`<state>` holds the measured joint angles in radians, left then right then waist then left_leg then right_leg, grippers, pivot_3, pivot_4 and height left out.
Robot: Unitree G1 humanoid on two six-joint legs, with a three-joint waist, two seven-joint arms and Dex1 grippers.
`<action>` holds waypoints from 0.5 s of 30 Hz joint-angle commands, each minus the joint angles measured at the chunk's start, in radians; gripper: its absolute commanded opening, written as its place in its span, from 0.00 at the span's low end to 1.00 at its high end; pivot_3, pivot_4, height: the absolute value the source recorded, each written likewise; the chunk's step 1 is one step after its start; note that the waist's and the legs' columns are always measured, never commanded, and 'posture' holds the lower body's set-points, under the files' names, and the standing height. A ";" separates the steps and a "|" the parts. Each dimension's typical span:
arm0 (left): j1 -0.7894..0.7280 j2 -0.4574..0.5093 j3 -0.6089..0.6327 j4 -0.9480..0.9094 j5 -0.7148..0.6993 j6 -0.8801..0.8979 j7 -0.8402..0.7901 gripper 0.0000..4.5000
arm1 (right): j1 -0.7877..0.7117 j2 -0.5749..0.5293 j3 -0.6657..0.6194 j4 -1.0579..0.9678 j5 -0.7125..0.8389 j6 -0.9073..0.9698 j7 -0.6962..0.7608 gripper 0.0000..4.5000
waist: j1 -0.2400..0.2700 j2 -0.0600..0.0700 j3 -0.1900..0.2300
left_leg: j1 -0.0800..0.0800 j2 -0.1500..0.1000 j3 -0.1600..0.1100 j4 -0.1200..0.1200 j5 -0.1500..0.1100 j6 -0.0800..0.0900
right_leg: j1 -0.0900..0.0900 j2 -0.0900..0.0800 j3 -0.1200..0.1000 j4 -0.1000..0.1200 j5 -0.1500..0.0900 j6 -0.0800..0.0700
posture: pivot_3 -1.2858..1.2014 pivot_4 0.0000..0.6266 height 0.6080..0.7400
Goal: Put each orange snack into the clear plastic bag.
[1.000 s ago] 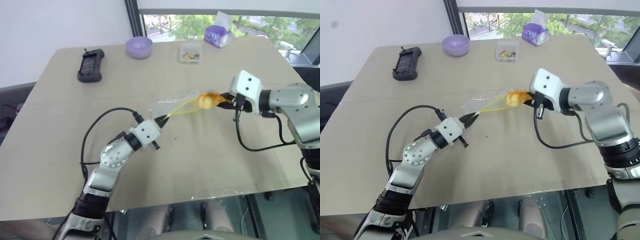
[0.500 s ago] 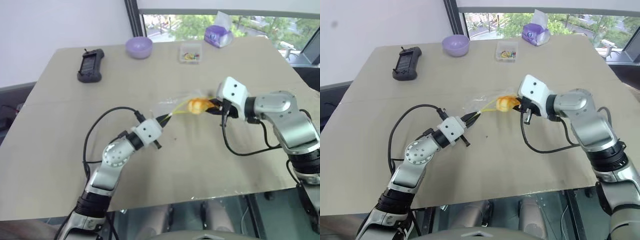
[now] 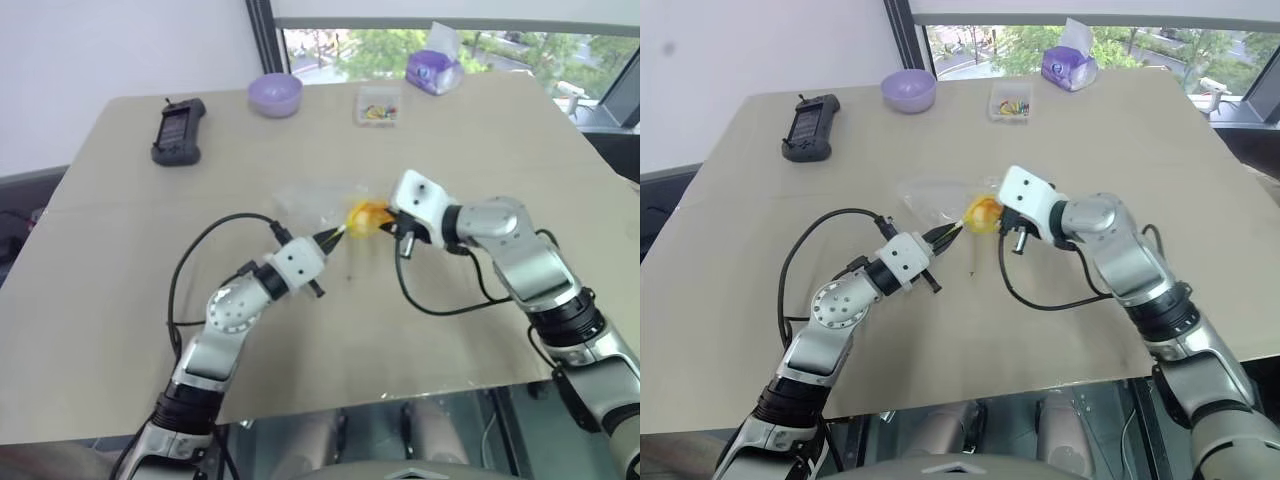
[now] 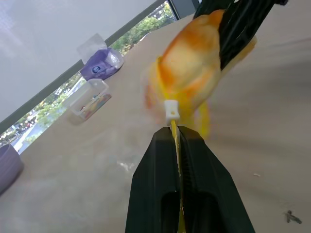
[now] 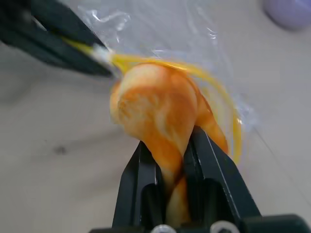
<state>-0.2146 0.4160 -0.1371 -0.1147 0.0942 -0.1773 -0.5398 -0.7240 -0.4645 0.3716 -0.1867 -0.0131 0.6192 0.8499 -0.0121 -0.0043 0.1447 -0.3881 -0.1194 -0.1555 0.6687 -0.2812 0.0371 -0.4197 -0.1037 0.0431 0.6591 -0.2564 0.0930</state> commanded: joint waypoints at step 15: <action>0.002 -0.006 -0.003 -0.029 -0.005 -0.002 0.005 0.00 | -0.071 0.038 -0.071 0.244 -0.019 -0.169 -0.059 0.05 | -0.005 0.000 0.000 | 0.000 0.000 0.000 0.000 0.000 0.000 | 0.000 0.000 0.000 0.001 0.000 0.000 | 0.52 0.24 0.97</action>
<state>-0.2123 0.4122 -0.1384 -0.1147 0.0950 -0.1751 -0.5398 -0.7563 -0.4455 0.3732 0.0596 -0.0774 0.4680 0.7937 -0.0169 -0.0042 0.1448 -0.3879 -0.1197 -0.1551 0.6688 -0.2811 0.0370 -0.4201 -0.1036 0.0433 0.6600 -0.2564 0.0930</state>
